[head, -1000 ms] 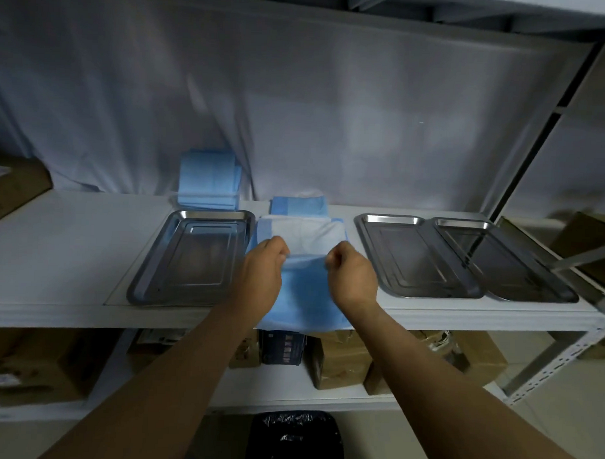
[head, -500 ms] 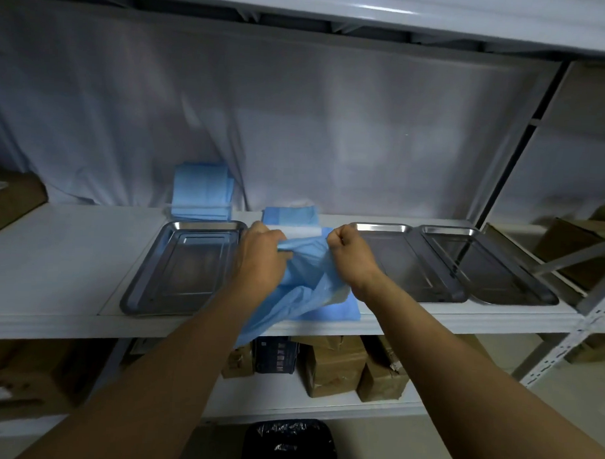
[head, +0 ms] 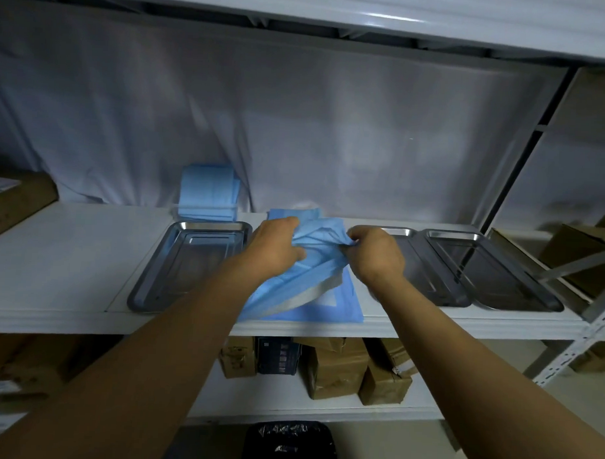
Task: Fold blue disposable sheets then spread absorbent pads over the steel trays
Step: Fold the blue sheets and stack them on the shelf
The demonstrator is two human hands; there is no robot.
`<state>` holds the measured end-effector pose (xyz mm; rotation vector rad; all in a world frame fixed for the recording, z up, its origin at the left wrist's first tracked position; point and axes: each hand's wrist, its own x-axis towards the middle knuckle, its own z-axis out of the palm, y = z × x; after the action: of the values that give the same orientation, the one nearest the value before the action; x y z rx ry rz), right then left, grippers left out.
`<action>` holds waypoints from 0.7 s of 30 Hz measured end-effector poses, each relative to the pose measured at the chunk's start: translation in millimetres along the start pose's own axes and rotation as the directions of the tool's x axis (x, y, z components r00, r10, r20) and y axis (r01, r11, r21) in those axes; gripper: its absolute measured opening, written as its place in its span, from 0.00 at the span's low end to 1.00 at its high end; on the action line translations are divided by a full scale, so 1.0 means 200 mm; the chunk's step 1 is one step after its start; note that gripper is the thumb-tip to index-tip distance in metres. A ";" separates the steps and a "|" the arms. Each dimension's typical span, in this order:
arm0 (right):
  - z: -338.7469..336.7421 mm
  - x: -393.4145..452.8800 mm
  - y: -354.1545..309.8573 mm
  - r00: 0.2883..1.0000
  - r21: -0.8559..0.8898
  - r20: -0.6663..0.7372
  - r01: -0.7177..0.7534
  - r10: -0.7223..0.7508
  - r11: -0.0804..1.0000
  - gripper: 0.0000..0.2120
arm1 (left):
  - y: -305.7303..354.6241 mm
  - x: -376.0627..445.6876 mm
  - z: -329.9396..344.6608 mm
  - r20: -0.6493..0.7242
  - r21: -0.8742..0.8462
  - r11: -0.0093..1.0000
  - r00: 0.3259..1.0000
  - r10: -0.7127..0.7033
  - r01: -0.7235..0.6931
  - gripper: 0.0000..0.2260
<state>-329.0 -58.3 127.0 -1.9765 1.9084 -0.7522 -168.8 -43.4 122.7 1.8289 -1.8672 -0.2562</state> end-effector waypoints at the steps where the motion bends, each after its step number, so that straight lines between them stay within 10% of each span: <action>1: 0.00 0.01 -0.01 1.000 0.034 -0.012 -0.022 0.022 0.999 0.06 | -0.01 0.00 -0.01 -0.001 0.031 0.999 0.999 -0.034 0.034 0.09; 8: -0.03 0.03 -0.03 0.997 -0.137 -0.022 0.070 -0.073 0.988 0.06 | 0.01 0.07 -0.13 -0.149 -0.058 0.998 0.988 -0.037 0.029 0.07; 13: -0.09 0.10 -0.11 0.975 0.600 -0.103 -0.096 0.196 0.794 0.12 | 0.06 0.08 -0.24 -0.185 -0.139 0.987 0.981 0.053 -0.079 0.03; 18: -0.21 0.08 -0.18 0.991 0.786 0.133 -0.086 -0.031 0.612 0.08 | 0.03 0.06 -0.28 -0.053 -0.118 0.991 0.997 0.060 -0.066 0.18; 21: -0.21 0.06 -0.16 0.938 0.347 0.270 0.118 -0.220 0.930 0.09 | -0.02 0.06 -0.27 -0.142 0.105 0.994 0.989 0.049 -0.035 0.13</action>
<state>-325.0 -61.9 181.0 -1.9315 1.3515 -0.7049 -139.6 -43.8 169.6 1.8206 -1.8453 -0.0122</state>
